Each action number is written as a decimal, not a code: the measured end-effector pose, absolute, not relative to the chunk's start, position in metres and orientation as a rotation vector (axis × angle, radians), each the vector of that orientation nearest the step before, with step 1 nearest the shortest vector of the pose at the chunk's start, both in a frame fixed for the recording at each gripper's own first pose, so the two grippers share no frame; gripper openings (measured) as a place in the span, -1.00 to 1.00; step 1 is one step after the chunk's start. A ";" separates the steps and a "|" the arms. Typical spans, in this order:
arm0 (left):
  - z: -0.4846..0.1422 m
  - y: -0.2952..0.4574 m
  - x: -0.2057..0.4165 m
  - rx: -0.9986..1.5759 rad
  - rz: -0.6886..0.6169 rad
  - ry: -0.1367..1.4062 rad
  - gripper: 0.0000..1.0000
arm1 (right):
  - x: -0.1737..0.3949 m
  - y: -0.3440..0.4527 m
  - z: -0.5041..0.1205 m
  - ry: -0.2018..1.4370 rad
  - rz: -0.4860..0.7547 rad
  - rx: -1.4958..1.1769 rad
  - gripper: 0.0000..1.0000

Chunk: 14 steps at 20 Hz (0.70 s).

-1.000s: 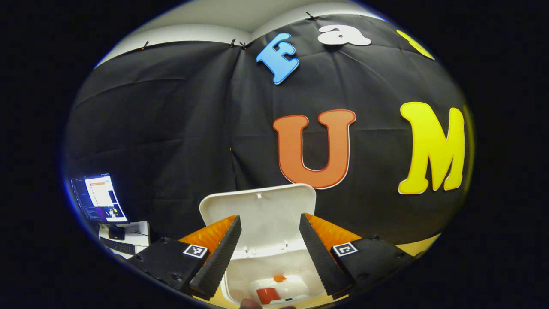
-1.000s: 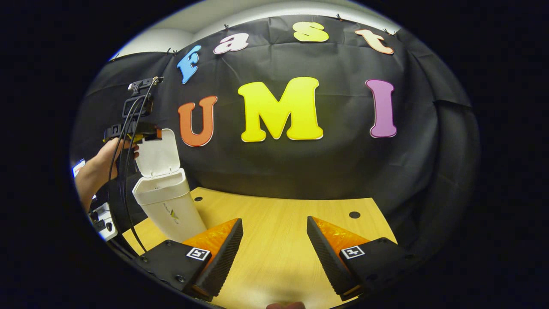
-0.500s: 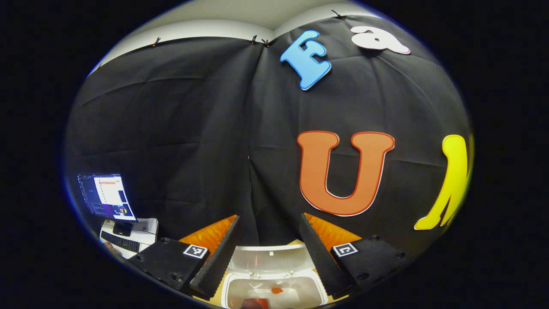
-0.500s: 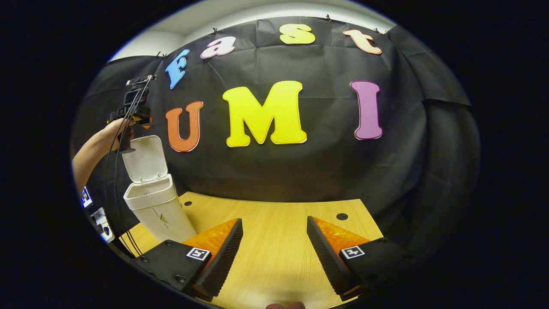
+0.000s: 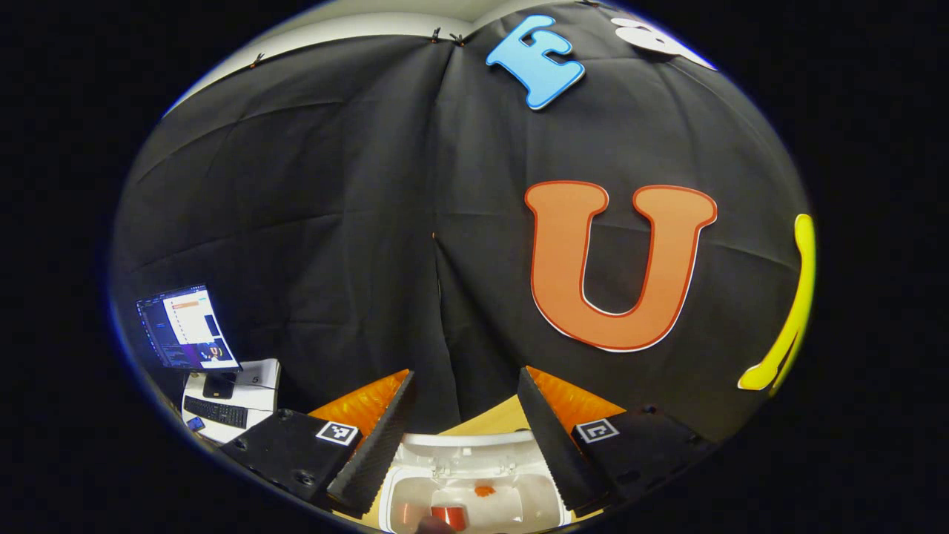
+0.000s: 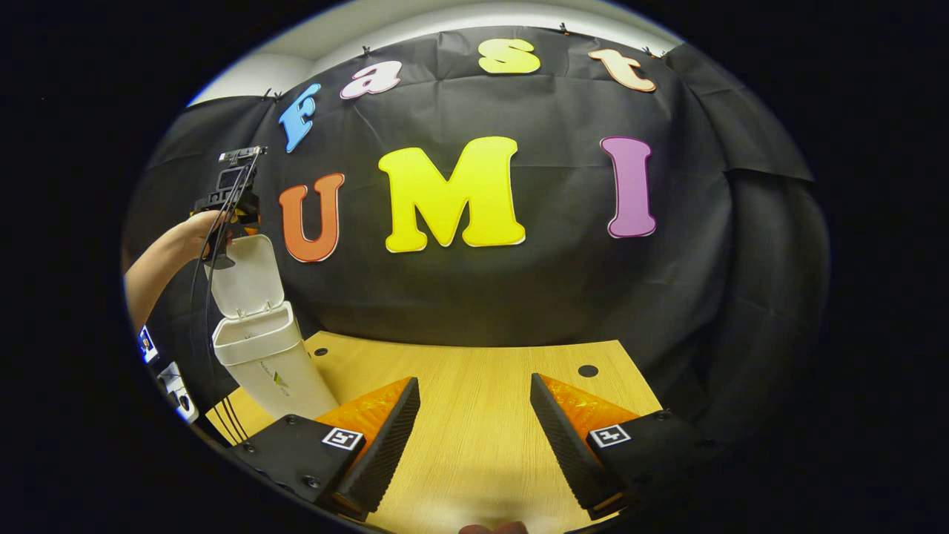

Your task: Press the lid of the desktop garbage bin to open it, pick up the crumpled paper on the desktop and throw it into the bin, then pick up the pop can on the desktop and drop it into the bin, and finally close the garbage bin lid.

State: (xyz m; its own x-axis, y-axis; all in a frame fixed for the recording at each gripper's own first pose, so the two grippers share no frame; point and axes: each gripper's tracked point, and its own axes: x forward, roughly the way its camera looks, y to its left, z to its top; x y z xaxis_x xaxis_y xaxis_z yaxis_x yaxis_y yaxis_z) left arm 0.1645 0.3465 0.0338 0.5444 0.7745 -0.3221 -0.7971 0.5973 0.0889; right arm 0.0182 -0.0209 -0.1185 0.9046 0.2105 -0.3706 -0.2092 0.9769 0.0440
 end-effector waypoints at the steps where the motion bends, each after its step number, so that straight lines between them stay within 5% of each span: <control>1: 0.033 0.345 0.163 -0.073 0.935 0.350 0.81 | 0.018 -0.023 -0.118 0.381 0.215 0.004 0.89; 14: -0.033 0.258 0.096 -0.117 0.915 0.405 0.82 | 0.008 -0.049 -0.122 0.376 0.222 0.026 0.89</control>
State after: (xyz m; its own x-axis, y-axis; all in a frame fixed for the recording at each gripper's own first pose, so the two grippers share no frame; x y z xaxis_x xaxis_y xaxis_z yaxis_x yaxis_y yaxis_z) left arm 0.0959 0.2577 -0.0330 0.5403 0.7462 -0.3888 -0.7897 0.6092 0.0717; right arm 0.0083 -0.0488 -0.1216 0.9060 0.2200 -0.3616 -0.2104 0.9754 0.0662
